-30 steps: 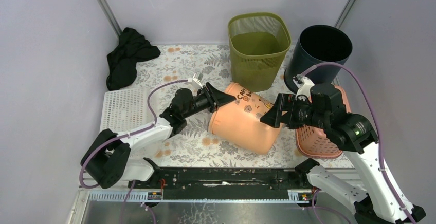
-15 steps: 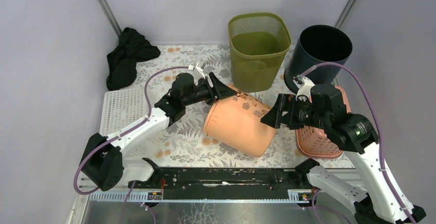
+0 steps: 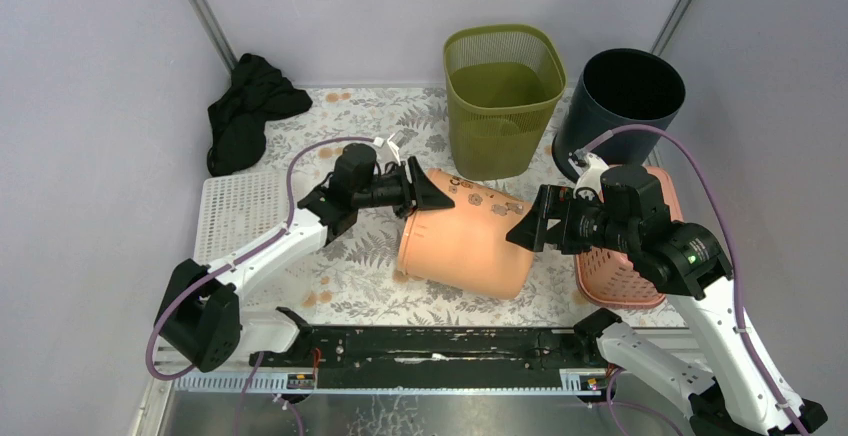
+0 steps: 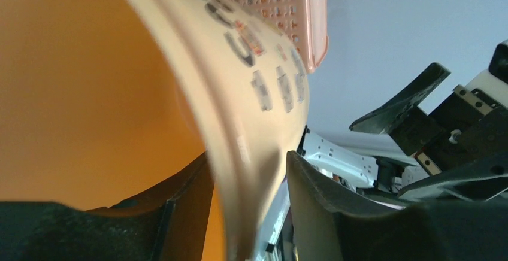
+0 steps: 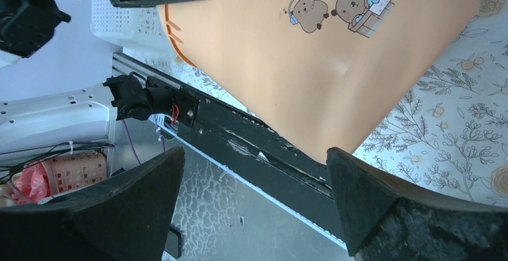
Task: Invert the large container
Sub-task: Turn the container upside down at the center of the board.
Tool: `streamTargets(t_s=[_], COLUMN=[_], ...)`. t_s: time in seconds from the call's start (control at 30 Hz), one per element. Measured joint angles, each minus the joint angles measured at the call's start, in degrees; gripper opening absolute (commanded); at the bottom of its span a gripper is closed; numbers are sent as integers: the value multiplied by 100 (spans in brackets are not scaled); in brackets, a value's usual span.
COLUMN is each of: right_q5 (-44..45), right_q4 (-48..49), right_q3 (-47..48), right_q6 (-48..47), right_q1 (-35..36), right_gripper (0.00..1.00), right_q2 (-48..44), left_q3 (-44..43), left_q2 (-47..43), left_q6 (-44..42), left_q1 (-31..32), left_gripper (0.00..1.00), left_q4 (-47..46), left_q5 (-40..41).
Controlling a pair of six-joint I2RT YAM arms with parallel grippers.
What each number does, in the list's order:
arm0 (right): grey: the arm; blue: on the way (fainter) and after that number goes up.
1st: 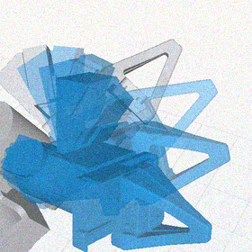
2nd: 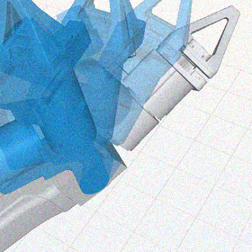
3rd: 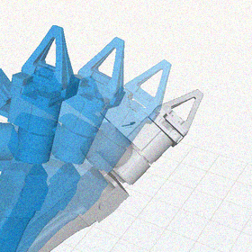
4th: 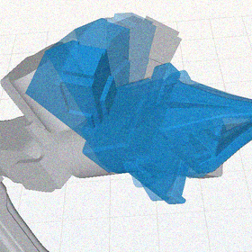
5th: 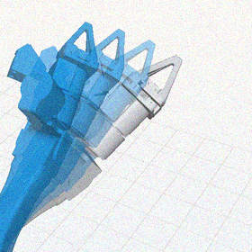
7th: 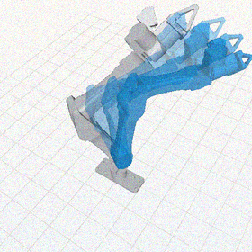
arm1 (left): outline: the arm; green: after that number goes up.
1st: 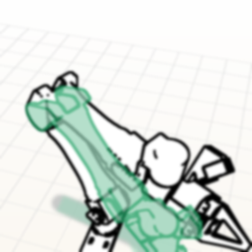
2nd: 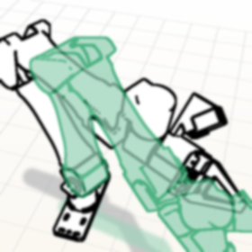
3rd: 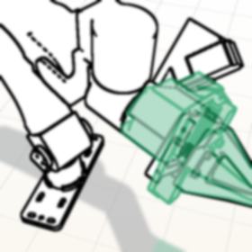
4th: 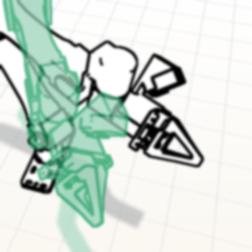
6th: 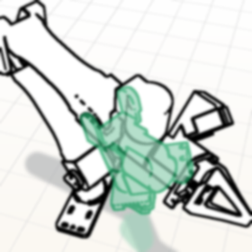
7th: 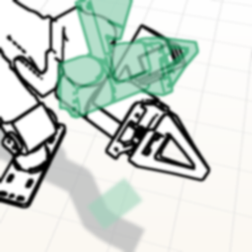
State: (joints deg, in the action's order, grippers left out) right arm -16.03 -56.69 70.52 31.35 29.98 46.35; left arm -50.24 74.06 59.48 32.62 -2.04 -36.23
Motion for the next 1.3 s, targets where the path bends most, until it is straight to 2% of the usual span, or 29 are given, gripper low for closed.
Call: streamTargets(t_s=[0.1,0.33,0.8,1.3], right_q5=[-2,-11,-120,-164], right_q4=[2,37,48,203], right_q3=[-63,-153,-289,-496], right_q6=[24,70,181,243], right_q1=[0,0,0,0], right_gripper=[95,95,95,94], right_q2=[-22,-55,-96,-35], left_q3=[439,597,595,737], left_q2=[0,131,232,33], left_q6=[409,850,918,1023], left_q1=[-2,-26,-323,-509], left_gripper=[48,57,61,41], left_q4=[-509,-1143,-1115,-1145], left_q5=[-247,-734,-1480,-1932])
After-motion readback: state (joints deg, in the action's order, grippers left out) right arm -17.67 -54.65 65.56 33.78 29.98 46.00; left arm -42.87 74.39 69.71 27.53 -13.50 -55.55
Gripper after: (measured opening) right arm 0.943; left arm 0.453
